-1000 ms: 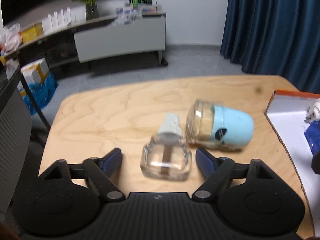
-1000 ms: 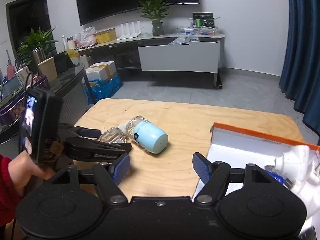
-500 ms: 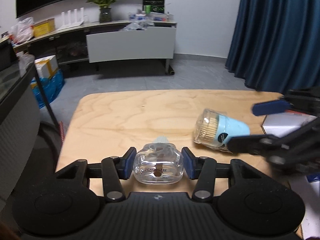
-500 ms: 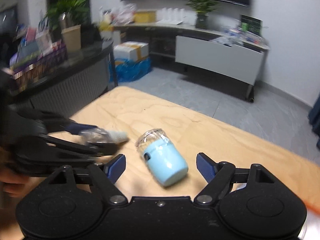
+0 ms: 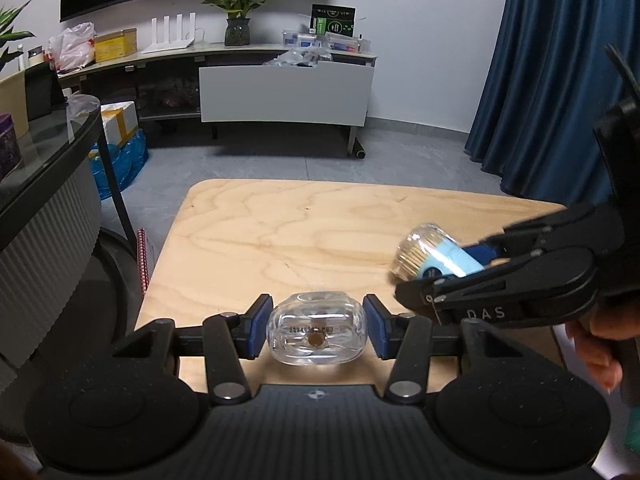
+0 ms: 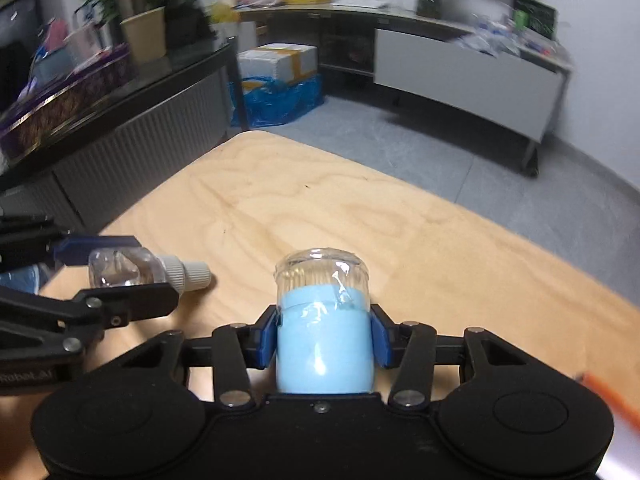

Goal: Organize rigid objects
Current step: 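Carry the glass bottle and light-blue jar with both tools over the tray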

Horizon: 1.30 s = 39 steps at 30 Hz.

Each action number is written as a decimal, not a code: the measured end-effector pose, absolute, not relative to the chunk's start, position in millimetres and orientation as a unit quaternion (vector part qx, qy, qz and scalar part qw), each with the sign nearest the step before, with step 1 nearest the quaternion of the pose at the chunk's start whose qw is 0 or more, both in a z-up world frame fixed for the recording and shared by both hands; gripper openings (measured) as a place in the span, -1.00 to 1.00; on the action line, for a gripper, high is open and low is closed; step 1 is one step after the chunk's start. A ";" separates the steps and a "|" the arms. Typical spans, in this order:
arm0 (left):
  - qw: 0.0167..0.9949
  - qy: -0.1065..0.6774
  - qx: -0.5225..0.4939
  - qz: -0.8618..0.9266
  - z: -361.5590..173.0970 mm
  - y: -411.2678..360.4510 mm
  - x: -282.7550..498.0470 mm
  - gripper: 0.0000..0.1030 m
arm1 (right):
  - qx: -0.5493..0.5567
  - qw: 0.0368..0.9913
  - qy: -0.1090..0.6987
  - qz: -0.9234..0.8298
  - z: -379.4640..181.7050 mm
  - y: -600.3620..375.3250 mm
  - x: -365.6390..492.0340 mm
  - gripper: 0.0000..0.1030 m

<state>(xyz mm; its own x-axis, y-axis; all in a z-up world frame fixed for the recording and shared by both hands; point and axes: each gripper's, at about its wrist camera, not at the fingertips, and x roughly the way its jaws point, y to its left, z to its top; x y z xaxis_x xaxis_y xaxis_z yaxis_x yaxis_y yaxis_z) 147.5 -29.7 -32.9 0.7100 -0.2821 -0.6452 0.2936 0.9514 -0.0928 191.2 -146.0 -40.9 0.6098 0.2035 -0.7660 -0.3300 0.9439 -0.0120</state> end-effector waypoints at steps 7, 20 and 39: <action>0.927 0.341 -0.006 -0.153 -26.6 -25.9 130.7 -0.04 | -0.023 0.906 0.402 0.133 -23.8 -153.4 144.6 0.10; 0.935 0.322 -0.010 -0.148 1.5 -27.9 76.2 -0.04 | 0.028 0.926 0.363 0.100 14.7 -151.8 38.7 0.10; 0.939 0.306 -0.012 -0.156 21.3 -47.9 3.8 -0.04 | 0.073 0.938 0.334 0.052 36.3 -167.0 -57.9 0.10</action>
<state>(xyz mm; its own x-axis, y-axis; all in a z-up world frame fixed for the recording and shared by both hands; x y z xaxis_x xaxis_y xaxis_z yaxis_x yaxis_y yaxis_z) 3.8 -47.9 21.3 0.7632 -0.3012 -0.5716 0.2863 0.9508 -0.1188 -57.9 -167.0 36.3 0.7717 0.1459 -0.6191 -0.0478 0.9839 0.1723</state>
